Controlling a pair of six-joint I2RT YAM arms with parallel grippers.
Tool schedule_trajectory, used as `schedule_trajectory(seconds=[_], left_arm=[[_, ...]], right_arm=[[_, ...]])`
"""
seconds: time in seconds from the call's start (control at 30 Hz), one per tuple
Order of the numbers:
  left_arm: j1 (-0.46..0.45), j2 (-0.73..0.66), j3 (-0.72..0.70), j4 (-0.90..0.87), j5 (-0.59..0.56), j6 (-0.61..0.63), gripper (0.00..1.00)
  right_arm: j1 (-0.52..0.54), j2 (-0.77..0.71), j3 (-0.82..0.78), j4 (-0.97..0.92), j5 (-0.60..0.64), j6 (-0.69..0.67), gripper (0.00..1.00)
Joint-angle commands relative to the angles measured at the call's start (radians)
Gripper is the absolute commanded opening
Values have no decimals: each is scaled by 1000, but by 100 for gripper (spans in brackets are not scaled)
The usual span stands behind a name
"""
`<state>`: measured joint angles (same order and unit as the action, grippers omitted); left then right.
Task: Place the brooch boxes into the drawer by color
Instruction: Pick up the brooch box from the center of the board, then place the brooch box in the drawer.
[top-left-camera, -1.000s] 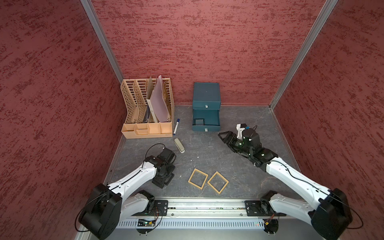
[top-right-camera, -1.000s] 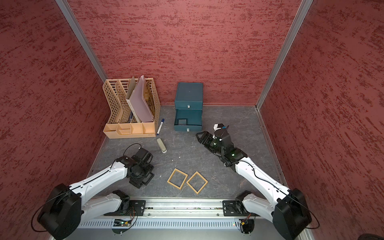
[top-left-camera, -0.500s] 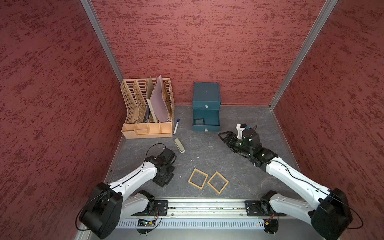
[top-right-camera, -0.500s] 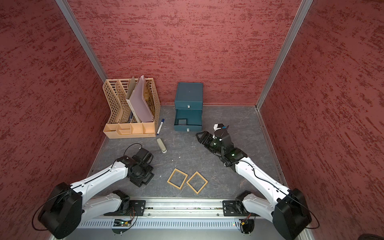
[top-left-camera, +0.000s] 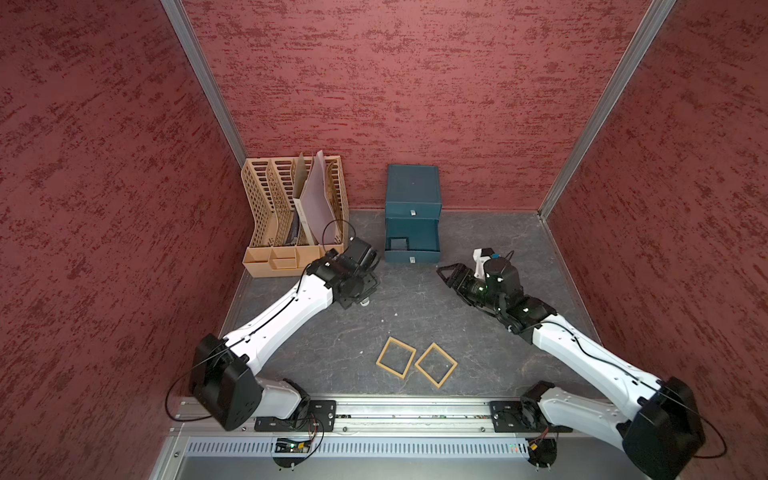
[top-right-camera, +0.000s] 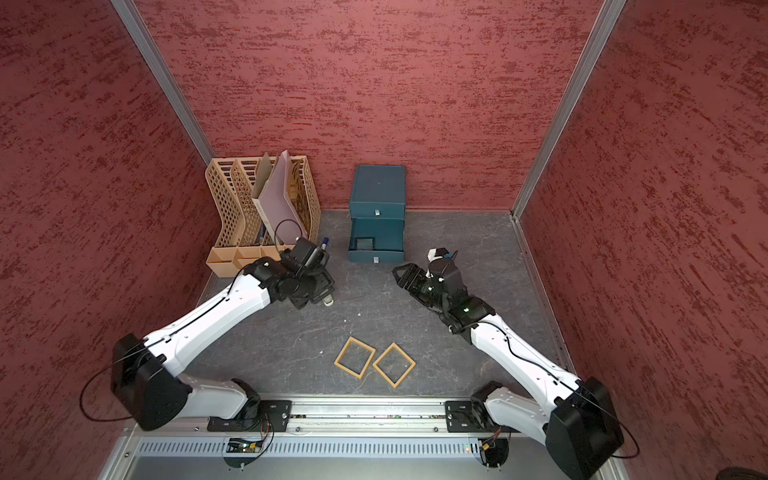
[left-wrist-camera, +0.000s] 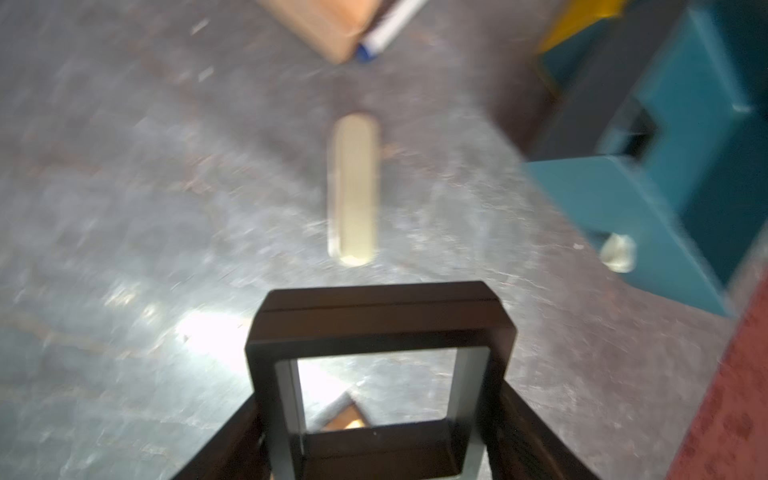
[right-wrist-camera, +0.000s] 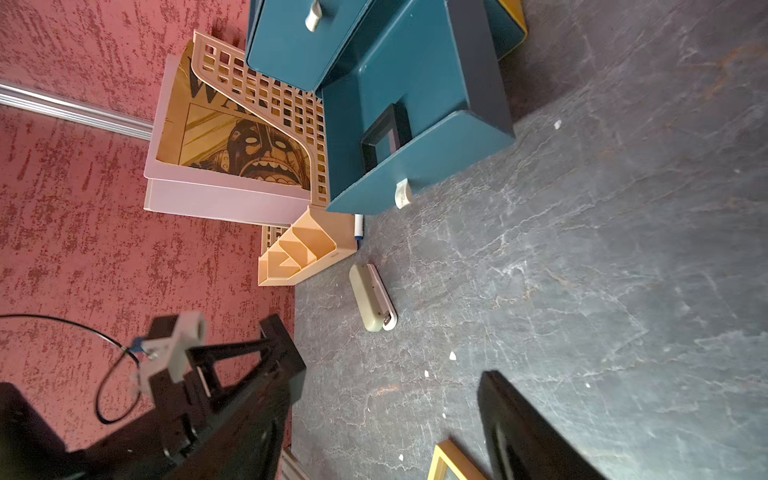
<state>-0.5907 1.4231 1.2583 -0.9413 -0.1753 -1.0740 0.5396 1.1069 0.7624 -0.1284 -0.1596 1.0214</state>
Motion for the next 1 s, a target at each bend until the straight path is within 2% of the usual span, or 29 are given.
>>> schedule_trajectory(seconds=[0.0, 0.17, 0.43, 0.7, 0.97], left_arm=[[-13, 122, 163, -15, 11, 201, 67], [-17, 324, 424, -13, 66, 324, 67], [-28, 551, 688, 83, 64, 449, 66], [-34, 682, 844, 148, 125, 525, 66], [-36, 802, 960, 147, 145, 541, 66]], right_arm=[[-4, -23, 12, -22, 32, -20, 77], [-11, -37, 5, -27, 31, -17, 77], [-15, -31, 4, -22, 23, -18, 77], [-14, -38, -13, -15, 22, -11, 77], [-15, -57, -12, -31, 28, -16, 77]])
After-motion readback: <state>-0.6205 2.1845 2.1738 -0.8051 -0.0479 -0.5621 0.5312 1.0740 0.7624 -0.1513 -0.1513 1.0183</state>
